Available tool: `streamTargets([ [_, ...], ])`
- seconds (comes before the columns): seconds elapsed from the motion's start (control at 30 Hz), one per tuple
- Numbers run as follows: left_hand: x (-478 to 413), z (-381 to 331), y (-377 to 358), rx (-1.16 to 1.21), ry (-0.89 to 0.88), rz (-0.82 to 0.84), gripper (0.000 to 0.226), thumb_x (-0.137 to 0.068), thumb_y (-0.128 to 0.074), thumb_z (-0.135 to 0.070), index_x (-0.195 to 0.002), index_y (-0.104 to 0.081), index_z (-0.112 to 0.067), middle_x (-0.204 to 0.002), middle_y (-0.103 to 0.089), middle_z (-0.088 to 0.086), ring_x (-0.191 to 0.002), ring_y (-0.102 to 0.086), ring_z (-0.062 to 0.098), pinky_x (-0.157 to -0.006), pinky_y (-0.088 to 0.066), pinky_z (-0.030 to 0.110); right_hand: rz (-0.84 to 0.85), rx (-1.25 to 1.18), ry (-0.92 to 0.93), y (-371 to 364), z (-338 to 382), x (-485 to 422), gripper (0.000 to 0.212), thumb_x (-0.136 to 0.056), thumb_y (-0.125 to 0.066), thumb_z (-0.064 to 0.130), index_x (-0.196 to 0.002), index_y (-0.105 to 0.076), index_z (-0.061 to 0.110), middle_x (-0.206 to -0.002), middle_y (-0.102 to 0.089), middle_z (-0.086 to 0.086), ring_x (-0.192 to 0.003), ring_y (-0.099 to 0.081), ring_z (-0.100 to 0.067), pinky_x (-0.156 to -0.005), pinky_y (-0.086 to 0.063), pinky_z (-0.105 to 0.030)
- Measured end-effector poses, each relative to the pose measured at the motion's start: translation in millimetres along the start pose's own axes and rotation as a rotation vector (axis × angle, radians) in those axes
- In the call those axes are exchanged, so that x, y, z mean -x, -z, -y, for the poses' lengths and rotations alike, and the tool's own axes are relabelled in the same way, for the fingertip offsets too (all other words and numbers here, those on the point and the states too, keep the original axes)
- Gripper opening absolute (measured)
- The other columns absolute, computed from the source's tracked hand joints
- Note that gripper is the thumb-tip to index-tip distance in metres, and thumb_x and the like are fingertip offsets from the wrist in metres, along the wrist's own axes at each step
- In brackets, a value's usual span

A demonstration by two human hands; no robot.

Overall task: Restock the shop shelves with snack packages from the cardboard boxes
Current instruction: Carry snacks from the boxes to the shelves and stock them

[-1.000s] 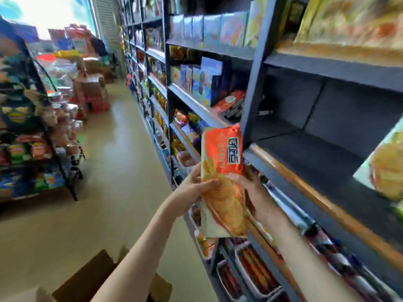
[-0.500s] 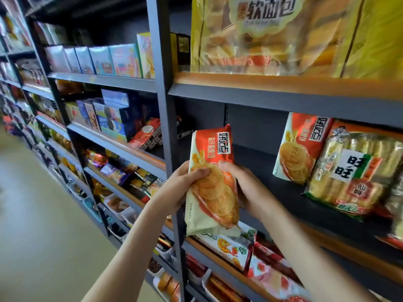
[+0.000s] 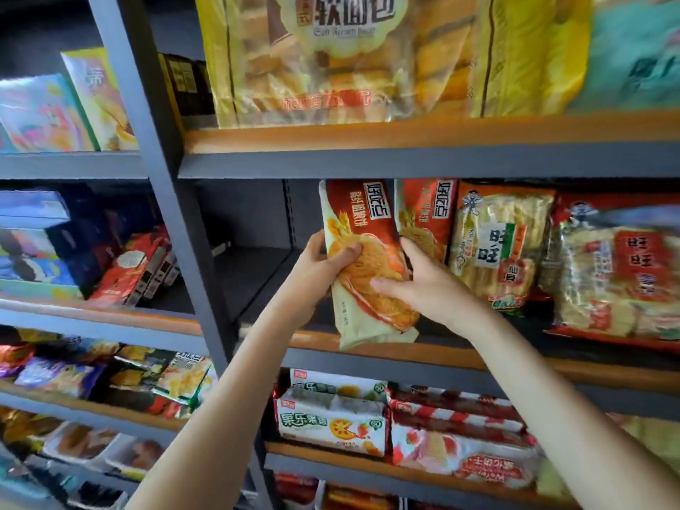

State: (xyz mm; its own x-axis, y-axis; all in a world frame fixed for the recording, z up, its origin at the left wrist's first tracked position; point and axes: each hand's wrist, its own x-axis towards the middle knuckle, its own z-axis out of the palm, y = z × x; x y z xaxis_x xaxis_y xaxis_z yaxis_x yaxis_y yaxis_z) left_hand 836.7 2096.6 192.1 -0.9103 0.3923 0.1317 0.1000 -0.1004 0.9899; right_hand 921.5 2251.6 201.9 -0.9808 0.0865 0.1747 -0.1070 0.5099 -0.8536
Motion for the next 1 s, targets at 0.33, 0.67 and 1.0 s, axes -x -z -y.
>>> streamTargets([
  [0.33,-53,13,-42,0.015,-0.162,0.326,0.057,-0.093,-0.057,-0.005,-0.143,-0.033,-0.019,-0.127,-0.061,0.004,-0.113,-0.062,0.02,-0.092,-0.054,0.038,-0.356,0.313,0.044,11,-37,-16,0.096,-0.089,-0.065,0.02,-0.151,0.008,0.017,-0.159,-0.011,-0.006,-0.143,-0.022,-0.022,-0.114,-0.025,-0.038],
  [0.67,-77,35,-62,-0.177,-0.203,0.258,0.06,-0.094,-0.056,-0.005,-0.145,-0.033,-0.026,-0.125,-0.063,0.001,-0.114,-0.062,0.017,-0.096,-0.051,0.046,-0.318,0.443,0.012,25,-73,-27,0.093,-0.091,-0.061,0.016,-0.151,0.011,0.013,-0.158,-0.011,-0.01,-0.142,-0.023,-0.026,-0.114,-0.03,-0.04],
  [1.0,-77,46,-59,-0.25,-0.176,0.37,0.083,-0.089,-0.063,-0.005,-0.148,-0.019,-0.043,-0.133,-0.057,-0.003,-0.122,-0.056,0.019,-0.096,-0.051,0.048,-0.387,0.476,-0.019,28,-90,-35,0.103,-0.086,-0.068,0.011,-0.15,0.013,0.017,-0.154,-0.022,-0.011,-0.134,-0.038,-0.025,-0.103,-0.04,-0.037],
])
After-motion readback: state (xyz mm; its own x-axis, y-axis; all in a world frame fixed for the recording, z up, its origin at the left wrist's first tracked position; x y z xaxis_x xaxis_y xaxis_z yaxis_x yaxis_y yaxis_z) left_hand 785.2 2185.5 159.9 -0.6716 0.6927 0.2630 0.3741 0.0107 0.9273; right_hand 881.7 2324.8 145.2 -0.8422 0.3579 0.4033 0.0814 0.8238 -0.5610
